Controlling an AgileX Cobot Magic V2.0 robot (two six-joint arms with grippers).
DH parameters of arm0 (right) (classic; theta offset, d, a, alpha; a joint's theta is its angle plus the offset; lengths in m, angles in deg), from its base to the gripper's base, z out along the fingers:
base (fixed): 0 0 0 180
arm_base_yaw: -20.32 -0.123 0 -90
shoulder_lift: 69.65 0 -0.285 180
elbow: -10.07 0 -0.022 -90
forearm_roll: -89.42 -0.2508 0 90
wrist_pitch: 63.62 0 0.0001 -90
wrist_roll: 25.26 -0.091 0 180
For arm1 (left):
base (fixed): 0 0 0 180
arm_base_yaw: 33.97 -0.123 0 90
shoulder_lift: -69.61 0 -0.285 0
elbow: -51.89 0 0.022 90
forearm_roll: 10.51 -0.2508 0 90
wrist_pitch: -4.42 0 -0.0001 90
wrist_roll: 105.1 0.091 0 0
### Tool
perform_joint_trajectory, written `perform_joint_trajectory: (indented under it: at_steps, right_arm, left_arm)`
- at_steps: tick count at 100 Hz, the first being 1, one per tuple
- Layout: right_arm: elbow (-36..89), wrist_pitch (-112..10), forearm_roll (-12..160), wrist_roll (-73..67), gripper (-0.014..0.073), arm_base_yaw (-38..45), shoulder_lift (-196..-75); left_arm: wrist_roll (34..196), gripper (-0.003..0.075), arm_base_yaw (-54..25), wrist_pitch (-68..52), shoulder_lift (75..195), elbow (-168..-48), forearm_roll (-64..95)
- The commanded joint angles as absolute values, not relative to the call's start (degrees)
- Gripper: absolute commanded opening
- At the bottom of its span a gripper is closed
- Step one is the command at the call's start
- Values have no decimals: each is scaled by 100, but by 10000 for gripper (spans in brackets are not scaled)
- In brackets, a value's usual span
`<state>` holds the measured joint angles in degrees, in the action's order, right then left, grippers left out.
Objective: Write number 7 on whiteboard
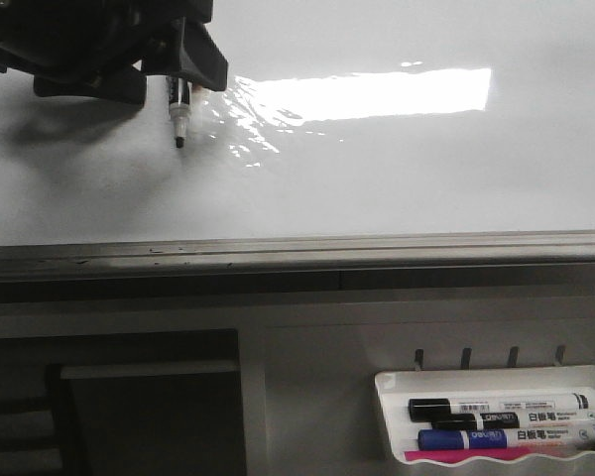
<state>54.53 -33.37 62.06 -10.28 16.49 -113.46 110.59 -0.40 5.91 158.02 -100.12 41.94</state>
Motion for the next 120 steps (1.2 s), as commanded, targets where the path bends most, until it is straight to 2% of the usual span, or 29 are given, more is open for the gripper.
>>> perform_joint_trajectory:
  at_steps: [1,6,12,32,62,90,107,120]
  right_arm:
    - [5247,-3780,6110,-979,488,1646,-11395]
    - [5247,-3780,6110,-979,488,1646,-11395]
    - [5247,-3780,6110,-979,488,1646,-11395]
    - [5247,-3853,6098,-979,488,1646,-11395]
    - [5168,-3659,5898,-917,488,1646,-11514]
    - [4181,-2227,4050,1094,488,1543,-12534]
    - [3507,-1269,2900,2027,488,1543,-13369]
    - [3062,-745,2553,2194,488,1543,-13950]
  left_arm:
    - [11072,470,-19,893,15755,-10243,4158]
    - [11072,428,-19,907,15755,-10256,4158]
    - [11072,338,-19,1015,15755,-10256,4156]
    - [11072,-22,-19,933,15755,-10269,3840]
    - [11072,-20,2,521,15280,-10284,2870]
    - [11355,-20,32,-1196,14871,-10284,2118]
    - [11872,-20,518,-1512,14832,-10284,2116]
    - [12099,-20,979,-1446,14832,-10284,2096]
